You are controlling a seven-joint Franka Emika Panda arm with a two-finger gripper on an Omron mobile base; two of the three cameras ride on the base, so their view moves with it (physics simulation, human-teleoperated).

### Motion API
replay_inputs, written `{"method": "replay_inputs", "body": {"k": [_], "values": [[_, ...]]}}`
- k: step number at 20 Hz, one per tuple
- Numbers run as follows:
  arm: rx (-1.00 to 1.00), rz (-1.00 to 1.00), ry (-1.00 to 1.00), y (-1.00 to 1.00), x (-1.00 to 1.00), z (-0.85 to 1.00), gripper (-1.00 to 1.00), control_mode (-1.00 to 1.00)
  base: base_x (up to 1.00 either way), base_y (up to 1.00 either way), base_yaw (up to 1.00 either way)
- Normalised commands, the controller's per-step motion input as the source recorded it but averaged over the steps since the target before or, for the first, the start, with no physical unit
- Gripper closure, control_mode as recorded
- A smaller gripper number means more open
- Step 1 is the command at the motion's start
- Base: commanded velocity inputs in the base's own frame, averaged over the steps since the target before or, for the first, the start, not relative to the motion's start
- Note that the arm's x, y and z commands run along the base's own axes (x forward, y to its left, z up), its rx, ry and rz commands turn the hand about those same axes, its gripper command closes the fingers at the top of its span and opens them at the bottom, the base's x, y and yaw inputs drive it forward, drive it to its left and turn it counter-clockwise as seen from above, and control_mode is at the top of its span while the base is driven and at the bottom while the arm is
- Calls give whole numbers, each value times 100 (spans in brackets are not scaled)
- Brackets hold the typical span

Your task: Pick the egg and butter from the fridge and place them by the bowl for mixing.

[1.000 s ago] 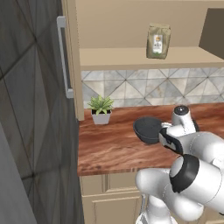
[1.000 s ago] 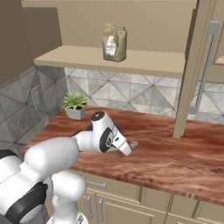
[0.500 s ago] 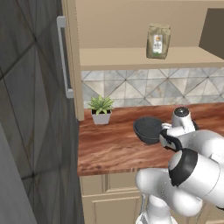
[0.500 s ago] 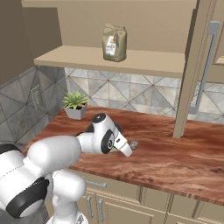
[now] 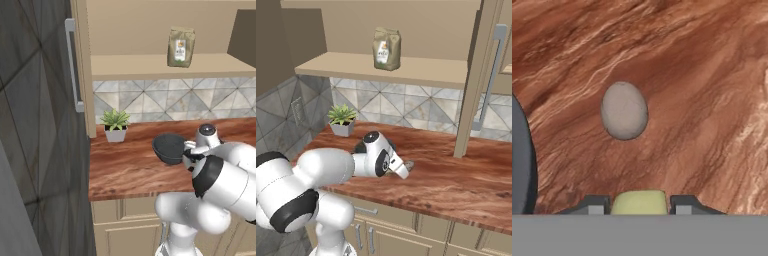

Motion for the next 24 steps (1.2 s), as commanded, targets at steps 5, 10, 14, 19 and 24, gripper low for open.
{"method": "replay_inputs", "body": {"k": [5,10,14,19,24], "values": [[0,0,0,-2,38,-5,-100,-100,0,0,0],[0,0,-1,11,-31,26,-100,-100,0,0,0],[0,0,-4,60,-100,55,-100,-100,0,0,0],[2,0,1,48,-100,75,-100,-100,0,0,0],[5,0,4,30,-100,88,-100,-100,0,0,0]]}}
